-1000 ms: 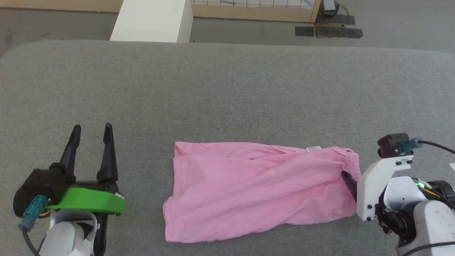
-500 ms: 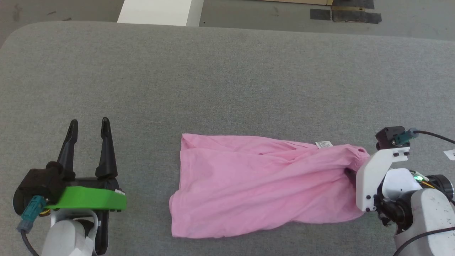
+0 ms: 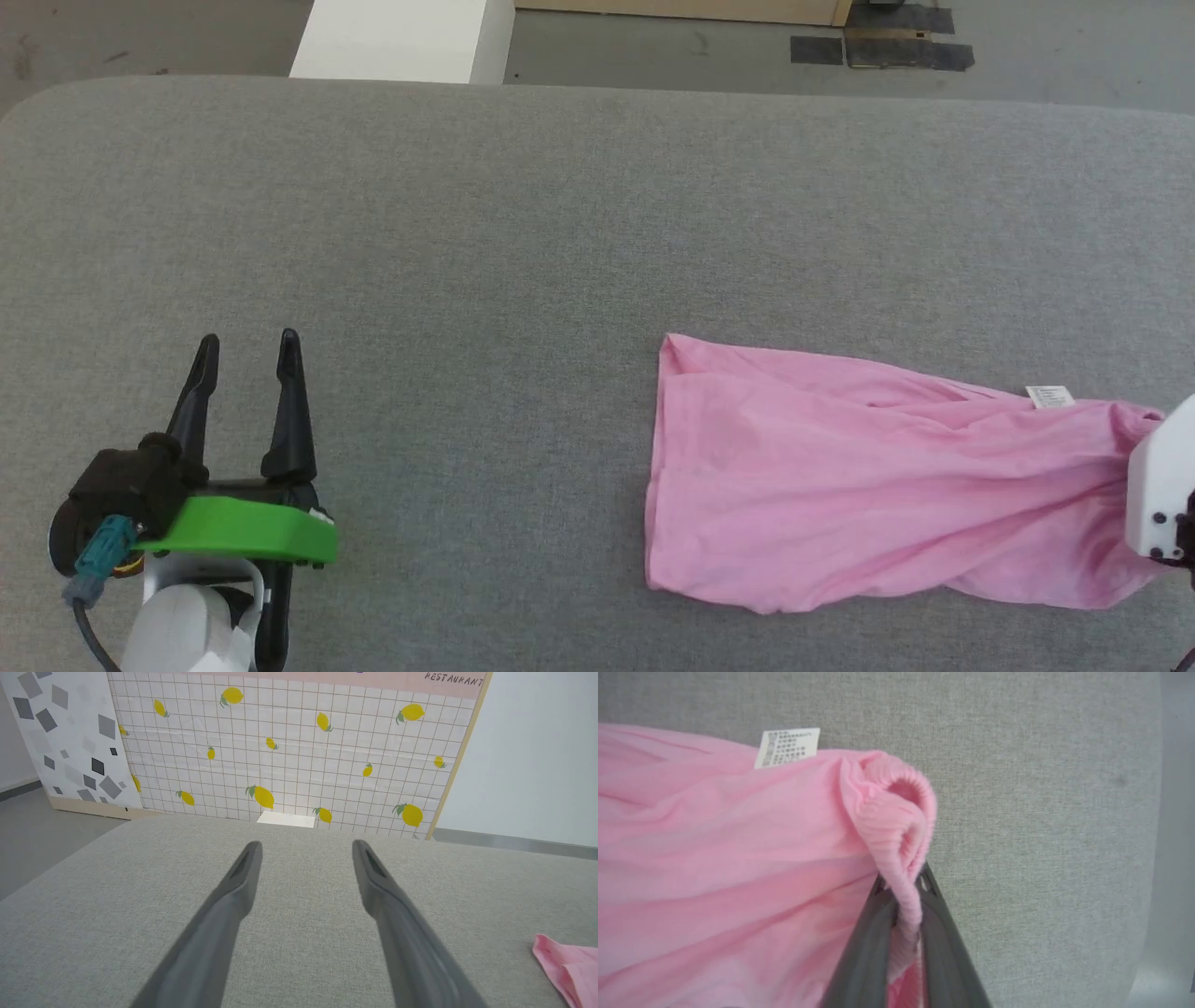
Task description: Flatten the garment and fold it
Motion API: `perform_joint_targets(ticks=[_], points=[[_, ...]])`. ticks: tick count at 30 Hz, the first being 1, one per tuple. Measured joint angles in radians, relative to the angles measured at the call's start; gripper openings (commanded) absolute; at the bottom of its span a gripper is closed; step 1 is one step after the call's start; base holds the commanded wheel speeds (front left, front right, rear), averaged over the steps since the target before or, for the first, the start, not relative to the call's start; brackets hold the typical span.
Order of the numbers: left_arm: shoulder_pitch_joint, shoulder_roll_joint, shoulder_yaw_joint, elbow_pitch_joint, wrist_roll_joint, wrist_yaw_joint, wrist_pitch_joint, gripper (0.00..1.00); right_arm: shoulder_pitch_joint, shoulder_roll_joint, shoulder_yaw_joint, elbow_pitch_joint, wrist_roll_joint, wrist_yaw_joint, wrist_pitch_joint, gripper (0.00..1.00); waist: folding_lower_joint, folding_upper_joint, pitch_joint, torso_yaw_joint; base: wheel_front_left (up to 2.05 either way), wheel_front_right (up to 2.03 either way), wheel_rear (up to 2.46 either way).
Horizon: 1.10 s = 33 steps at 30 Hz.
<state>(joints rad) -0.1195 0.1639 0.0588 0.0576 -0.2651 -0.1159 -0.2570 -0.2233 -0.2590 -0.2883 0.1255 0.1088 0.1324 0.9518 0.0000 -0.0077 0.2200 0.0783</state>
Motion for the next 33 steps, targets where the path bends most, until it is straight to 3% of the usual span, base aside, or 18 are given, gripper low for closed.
perform_joint_targets(ticks=[4,9,17,23,33], points=[[0.0,-0.001,-0.001,0.012,0.0,-0.007,0.0,1.0,0.001,-0.011,0.037,-0.053,0.015,0.0,0.056,0.0,0.0,0.0,-0.007,-0.004,0.0,0.0,0.0],[0.0,-0.003,-0.014,0.018,-0.002,-0.007,0.0,1.0,0.023,-0.024,0.145,-0.193,0.126,0.0,0.205,0.0,0.0,0.0,-0.026,-0.002,0.0,0.0,0.0],[0.002,-0.003,-0.032,0.014,-0.009,-0.008,0.0,1.0,0.019,0.046,0.316,-0.35,0.223,0.0,0.299,0.0,0.0,0.0,-0.041,0.01,0.0,0.0,0.0],[0.003,-0.003,-0.039,0.019,-0.019,-0.008,0.0,1.0,-0.049,0.12,0.453,-0.295,0.236,0.0,0.238,0.0,0.0,0.0,-0.038,0.03,0.0,0.0,0.0],[0.007,-0.007,-0.049,0.034,-0.031,-0.008,0.0,1.0,-0.147,0.189,0.585,-0.035,0.205,0.0,0.104,0.0,0.0,0.0,-0.034,0.07,0.0,0.0,0.0]])
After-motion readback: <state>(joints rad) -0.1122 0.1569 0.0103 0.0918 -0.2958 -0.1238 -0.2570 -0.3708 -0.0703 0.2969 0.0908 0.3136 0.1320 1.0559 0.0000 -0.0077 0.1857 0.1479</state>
